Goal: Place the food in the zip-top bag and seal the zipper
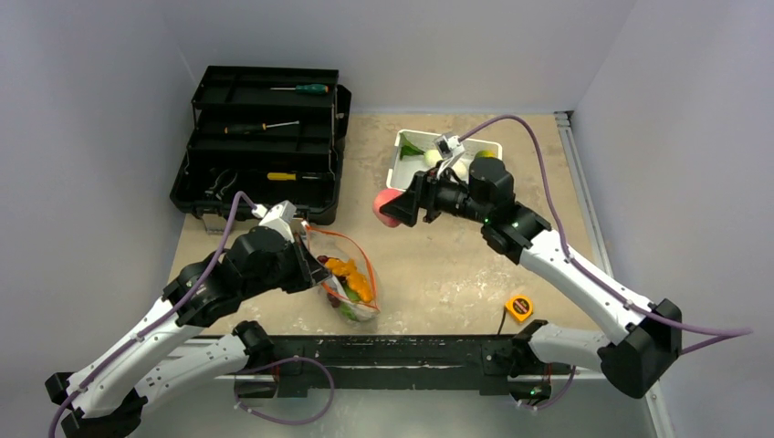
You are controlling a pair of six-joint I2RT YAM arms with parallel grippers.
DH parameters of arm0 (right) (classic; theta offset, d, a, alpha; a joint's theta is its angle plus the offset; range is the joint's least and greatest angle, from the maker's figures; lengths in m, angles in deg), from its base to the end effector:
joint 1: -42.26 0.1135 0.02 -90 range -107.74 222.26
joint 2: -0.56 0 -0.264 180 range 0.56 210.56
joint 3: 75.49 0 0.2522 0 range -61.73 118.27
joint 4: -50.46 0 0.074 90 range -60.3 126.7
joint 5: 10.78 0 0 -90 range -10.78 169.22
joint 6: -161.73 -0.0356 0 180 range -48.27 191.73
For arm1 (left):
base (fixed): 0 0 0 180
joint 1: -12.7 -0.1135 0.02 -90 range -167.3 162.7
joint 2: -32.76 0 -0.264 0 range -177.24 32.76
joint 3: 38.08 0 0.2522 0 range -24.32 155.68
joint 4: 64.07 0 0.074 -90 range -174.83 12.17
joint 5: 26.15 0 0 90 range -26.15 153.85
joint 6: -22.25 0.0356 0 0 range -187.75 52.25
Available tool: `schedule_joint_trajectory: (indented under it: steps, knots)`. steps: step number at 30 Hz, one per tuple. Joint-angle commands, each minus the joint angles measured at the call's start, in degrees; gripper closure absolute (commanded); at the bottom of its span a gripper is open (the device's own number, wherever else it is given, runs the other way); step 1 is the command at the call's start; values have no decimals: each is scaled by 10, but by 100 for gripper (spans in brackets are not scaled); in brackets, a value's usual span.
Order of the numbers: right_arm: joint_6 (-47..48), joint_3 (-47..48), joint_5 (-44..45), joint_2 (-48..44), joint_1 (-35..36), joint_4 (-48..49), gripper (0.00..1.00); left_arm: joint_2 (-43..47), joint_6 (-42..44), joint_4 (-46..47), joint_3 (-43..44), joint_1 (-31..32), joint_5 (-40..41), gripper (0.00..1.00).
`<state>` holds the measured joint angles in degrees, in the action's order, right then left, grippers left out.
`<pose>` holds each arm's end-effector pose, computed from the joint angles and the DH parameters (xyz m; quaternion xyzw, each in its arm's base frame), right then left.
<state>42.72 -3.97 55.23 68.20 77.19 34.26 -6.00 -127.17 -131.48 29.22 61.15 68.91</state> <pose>0.2174 0.1695 0.3520 -0.1695 0.7541 0.4621 0.4347 0.0826 -0.0884 0.3306 -0.1051 0.8953 -0.3250 0.2860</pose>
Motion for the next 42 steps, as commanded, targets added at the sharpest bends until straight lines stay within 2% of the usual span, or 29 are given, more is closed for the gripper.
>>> schedule_joint_trajectory:
  steps: [1, 7, 12, 19, 32, 36, 42]
  knots:
    - [-26, 45, -23, -33, 51, 50, 100, 2, -5, 30, 1, 2, -8, 100]
    - [-24, 70, -19, -45, 117, 65, 100, 3, -6, 29, 2, 2, -7, 100]
    - [-12, 91, -16, -16, 169, 45, 100, 0, -7, 31, 3, 2, -8, 100]
    - [11, 104, 44, 19, 241, 5, 100, 2, -7, 28, 4, 2, -7, 100]
    - [88, 170, 261, 79, 304, -168, 100, 5, -7, 26, 3, 2, -6, 100]
    - [99, 183, 295, 94, 316, -192, 88, 3, -7, 26, 4, 2, -6, 100]
    - [106, 191, 316, 101, 330, -196, 64, 6, -6, 25, 6, 2, -5, 100]
